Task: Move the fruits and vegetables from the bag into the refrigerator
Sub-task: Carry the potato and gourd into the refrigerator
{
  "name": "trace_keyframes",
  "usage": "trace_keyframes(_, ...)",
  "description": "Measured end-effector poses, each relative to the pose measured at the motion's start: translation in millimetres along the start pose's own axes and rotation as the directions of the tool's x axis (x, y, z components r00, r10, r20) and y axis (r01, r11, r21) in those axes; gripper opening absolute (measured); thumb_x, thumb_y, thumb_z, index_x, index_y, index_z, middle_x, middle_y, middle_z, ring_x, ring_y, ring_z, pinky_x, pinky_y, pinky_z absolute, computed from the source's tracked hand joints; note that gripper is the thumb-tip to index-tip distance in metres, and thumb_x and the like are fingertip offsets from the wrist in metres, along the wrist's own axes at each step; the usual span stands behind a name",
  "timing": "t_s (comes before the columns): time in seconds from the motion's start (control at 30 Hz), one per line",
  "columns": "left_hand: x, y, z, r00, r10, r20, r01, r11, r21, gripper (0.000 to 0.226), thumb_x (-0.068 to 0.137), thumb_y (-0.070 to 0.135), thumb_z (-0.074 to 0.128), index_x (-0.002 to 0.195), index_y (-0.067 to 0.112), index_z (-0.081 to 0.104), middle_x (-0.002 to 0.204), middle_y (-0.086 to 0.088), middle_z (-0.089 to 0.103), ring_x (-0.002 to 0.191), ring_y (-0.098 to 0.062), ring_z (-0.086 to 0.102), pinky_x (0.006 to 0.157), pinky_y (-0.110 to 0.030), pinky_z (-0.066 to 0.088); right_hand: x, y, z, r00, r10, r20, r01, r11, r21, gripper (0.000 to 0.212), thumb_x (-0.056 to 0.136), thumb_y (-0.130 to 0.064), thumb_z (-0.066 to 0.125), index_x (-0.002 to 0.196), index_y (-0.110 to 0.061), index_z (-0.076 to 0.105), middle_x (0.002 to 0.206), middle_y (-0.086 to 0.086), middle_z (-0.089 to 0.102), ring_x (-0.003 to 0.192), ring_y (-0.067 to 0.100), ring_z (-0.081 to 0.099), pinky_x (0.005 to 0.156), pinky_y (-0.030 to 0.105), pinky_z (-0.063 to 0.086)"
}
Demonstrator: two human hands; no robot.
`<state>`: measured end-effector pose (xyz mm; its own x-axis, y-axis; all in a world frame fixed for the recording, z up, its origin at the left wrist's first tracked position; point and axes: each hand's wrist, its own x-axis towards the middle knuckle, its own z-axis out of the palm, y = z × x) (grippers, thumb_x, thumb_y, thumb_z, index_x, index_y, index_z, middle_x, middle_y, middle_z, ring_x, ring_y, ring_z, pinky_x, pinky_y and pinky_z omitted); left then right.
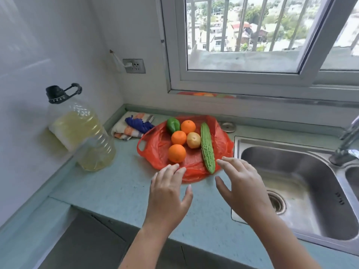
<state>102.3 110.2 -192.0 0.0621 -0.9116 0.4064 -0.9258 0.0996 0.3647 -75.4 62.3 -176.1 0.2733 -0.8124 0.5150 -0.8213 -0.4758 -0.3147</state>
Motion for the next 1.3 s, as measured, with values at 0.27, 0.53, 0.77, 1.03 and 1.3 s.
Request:
trace_keyframes(0.27, 71.8, -40.1, 43.3, 0.995, 0.036, 0.098, -0.032, 0.999, -0.042, 0.047, 0.079, 0.04, 0.043, 0.113, 0.012, 0.061, 0.118, -0.008, 0.061, 0.112, -0.029, 0.055, 0.094, -0.05, 0.043, 60.5, 22.0, 63.2, 0.993, 0.095, 0.077, -0.095, 0.995, -0.007, 0.035, 0.07, -0.026, 0.06, 0.1, -0.009, 0.068, 0.096, 0.008, 0.069, 0.087, 0.03, 0.065, 0.075, 0.041, 0.052)
trace_keyframes(0.53, 163.7, -86.9, 87.7, 0.972, 0.123, 0.201, -0.099, 0.987, -0.126, 0.049, 0.075, 0.04, 0.046, 0.111, 0.012, 0.063, 0.117, -0.009, 0.062, 0.109, -0.03, 0.056, 0.092, -0.047, 0.043, 116.3, 41.9, 133.1, 0.945, 0.269, 0.185, -0.26, 0.963, -0.072, 0.034, 0.069, -0.024, 0.065, 0.099, -0.008, 0.068, 0.091, 0.009, 0.068, 0.081, 0.034, 0.064, 0.065, 0.044, 0.054)
trace_keyframes(0.77, 220.8, -112.4, 139.9, 0.922, 0.185, 0.34, -0.144, 0.979, -0.142, 0.052, 0.07, 0.044, 0.048, 0.107, 0.01, 0.065, 0.111, -0.009, 0.065, 0.102, -0.031, 0.061, 0.085, -0.044, 0.047, 141.8, 64.7, 173.9, 0.831, 0.464, 0.306, -0.43, 0.886, -0.175, 0.048, 0.085, -0.031, 0.054, 0.132, -0.02, 0.047, 0.13, 0.001, 0.052, 0.12, 0.024, 0.045, 0.097, 0.037, 0.037)
trace_keyframes(1.03, 254.2, -121.7, 189.8, 0.85, 0.285, 0.443, -0.232, 0.958, -0.171, 0.058, 0.074, 0.031, 0.07, 0.126, 0.013, 0.052, 0.133, -0.005, 0.05, 0.125, -0.025, 0.042, 0.102, -0.038, 0.031, 150.5, 81.0, 208.6, 0.734, 0.561, 0.382, -0.537, 0.824, -0.179, 0.051, 0.088, -0.032, 0.05, 0.137, -0.022, 0.038, 0.133, 0.0, 0.046, 0.121, 0.022, 0.041, 0.091, 0.034, 0.041)
trace_keyframes(1.3, 261.9, -134.6, 212.0, 0.816, 0.264, 0.514, -0.237, 0.964, -0.119, 0.063, 0.08, 0.039, 0.064, 0.135, 0.02, 0.041, 0.141, -0.001, 0.038, 0.131, -0.018, 0.031, 0.105, -0.032, 0.025, 143.7, 91.5, 226.9, 0.705, 0.582, 0.406, -0.587, 0.8, -0.128, 0.054, 0.087, -0.033, 0.052, 0.139, -0.024, 0.036, 0.131, 0.0, 0.043, 0.119, 0.02, 0.04, 0.09, 0.033, 0.043)
